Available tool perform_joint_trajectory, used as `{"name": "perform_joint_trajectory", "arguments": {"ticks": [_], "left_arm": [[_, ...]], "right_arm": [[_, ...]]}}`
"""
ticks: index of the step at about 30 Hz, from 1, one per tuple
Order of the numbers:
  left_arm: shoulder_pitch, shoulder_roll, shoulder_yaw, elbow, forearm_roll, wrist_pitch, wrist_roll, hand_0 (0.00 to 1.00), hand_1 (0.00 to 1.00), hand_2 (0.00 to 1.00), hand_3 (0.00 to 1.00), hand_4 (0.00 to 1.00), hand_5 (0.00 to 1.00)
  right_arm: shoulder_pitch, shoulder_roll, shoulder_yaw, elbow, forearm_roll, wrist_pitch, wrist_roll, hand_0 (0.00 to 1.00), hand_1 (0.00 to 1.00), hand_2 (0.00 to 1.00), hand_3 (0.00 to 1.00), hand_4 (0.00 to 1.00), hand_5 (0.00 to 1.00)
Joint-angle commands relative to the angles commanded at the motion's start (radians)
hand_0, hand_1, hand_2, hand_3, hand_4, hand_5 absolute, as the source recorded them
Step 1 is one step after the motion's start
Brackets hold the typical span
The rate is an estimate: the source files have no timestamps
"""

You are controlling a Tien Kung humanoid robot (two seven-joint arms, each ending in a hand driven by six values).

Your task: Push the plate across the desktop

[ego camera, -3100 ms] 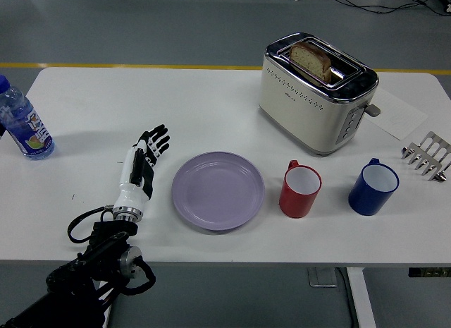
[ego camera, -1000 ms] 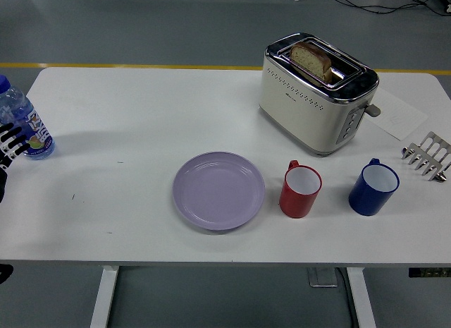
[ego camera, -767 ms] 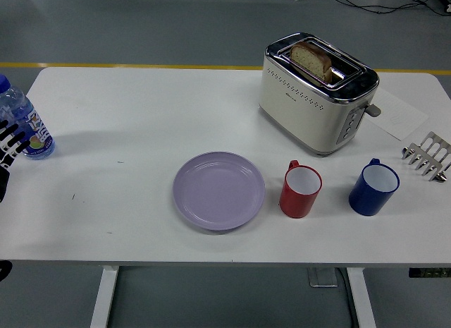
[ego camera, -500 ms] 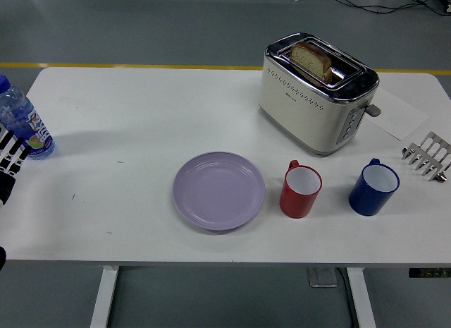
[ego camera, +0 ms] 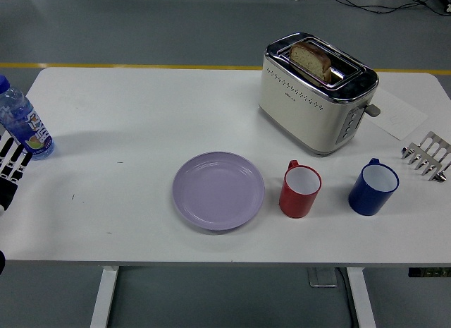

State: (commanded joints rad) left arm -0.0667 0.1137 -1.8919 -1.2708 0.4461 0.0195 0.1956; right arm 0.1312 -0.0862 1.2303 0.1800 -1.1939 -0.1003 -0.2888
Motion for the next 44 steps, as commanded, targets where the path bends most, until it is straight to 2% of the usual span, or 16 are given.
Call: {"name": "perform_joint_trajectory", "arguments": {"ticks": [7, 8, 25, 44], "left_arm": [[0.005, 0.002, -0.009, 0.007, 0.001, 0.001, -0.003, 0.633, 0.653, 0.638, 0.601, 0.467, 0.944], [0.005, 0.002, -0.009, 0.008, 0.001, 0.001, -0.003, 0.631, 0.643, 0.632, 0.598, 0.447, 0.912], [0.012, 0.009, -0.029, 0.01, -0.004, -0.002, -0.006, 0.633, 0.645, 0.633, 0.597, 0.444, 0.903], [0.003, -0.002, -0.044, 0.014, 0.002, -0.002, -0.007, 0.634, 0.641, 0.632, 0.597, 0.444, 0.895]], "right_arm": [[-0.005, 0.003, 0.019, 0.0, -0.04, 0.004, -0.006, 0.609, 0.513, 0.572, 0.581, 0.391, 0.265], [-0.005, 0.003, 0.019, 0.0, -0.04, 0.003, -0.006, 0.608, 0.514, 0.572, 0.58, 0.388, 0.267], [-0.007, -0.005, 0.022, 0.0, -0.052, 0.005, -0.003, 0.608, 0.516, 0.578, 0.579, 0.388, 0.267], [-0.002, 0.0, 0.003, 0.0, -0.022, 0.0, 0.001, 0.608, 0.517, 0.582, 0.579, 0.386, 0.267]]}}
